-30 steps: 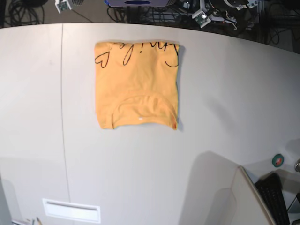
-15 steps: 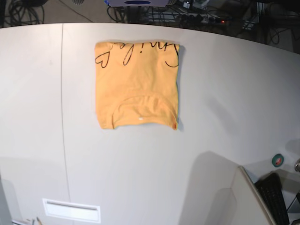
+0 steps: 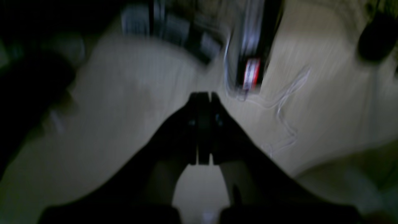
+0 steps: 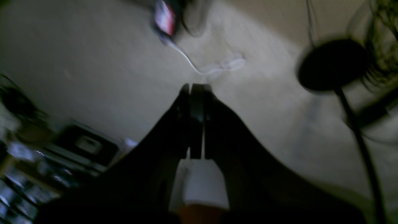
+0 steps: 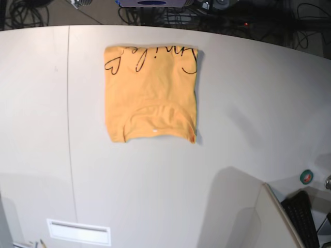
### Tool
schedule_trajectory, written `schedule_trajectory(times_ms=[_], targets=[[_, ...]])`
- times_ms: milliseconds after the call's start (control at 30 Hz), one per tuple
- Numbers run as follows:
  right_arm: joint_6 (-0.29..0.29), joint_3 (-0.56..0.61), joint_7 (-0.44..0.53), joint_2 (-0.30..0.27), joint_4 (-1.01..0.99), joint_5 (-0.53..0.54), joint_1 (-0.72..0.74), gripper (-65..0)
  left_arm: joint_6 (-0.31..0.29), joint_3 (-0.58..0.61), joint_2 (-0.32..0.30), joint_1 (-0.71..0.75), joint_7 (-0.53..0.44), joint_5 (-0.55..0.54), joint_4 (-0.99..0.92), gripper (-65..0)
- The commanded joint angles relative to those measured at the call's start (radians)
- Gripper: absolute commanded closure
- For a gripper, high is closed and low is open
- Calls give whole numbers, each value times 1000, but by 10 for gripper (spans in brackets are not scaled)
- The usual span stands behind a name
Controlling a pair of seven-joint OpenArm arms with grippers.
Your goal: Layout the t-shirt on the table in an organized manner, then fold the t-shirt properly
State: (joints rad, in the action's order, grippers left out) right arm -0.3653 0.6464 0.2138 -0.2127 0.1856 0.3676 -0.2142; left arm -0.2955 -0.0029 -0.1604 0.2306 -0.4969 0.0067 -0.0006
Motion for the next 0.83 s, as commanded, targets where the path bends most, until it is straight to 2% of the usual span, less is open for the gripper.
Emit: schedule_trajectory(times_ms=[0, 167, 467, 667, 800], targets=[[16, -15, -1, -6, 5, 3, -11, 0, -6, 2, -11, 5, 2, 0, 1, 0], [28, -116, -1, 34, 10, 3, -18, 0, -6, 2, -11, 3, 82, 0, 118, 0], [28, -326, -1, 52, 9, 3, -17, 0, -5, 1, -8, -29, 93, -1, 121, 0], [28, -348, 2, 55, 12, 3, -15, 0, -5, 1, -8, -29, 85, -1, 121, 0], [28, -343, 83, 80, 12, 3, -15, 0, -5, 1, -9, -30, 83, -1, 123, 0]])
